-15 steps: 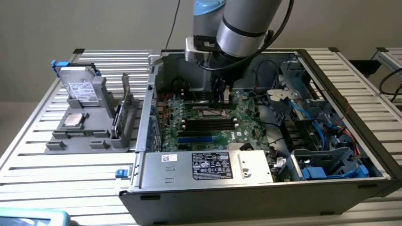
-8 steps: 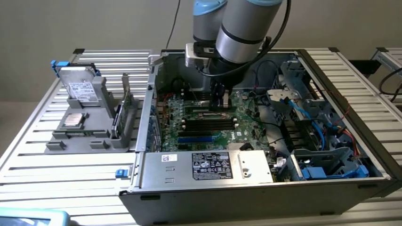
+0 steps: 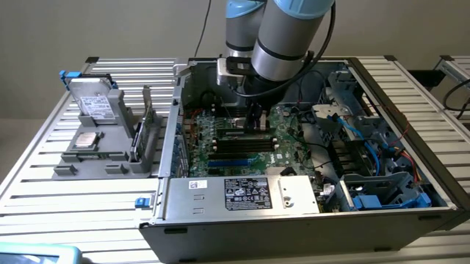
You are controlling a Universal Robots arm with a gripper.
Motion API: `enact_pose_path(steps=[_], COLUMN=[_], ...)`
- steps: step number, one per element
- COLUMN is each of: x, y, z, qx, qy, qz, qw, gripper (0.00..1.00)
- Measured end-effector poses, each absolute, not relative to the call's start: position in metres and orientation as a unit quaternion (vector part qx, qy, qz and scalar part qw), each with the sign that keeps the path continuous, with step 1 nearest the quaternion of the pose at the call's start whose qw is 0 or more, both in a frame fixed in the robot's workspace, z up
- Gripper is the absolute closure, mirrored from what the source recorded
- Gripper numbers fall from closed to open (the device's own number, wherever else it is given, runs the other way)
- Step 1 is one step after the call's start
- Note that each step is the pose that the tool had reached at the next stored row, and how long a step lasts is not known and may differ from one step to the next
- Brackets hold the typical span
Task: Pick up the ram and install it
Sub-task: 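Insert the ram into the slot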
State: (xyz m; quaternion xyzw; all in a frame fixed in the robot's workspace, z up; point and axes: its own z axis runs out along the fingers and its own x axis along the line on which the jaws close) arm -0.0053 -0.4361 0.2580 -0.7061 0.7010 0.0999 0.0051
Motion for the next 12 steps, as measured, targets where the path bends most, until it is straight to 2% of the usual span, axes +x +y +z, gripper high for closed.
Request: enact_pose_path(steps=[12], x=[-0.006], y=[-0.435], z=[0.238], qx=[-0.706], qy=[0.702], qz=[0.095], qw=[0.007], gripper=[0.86])
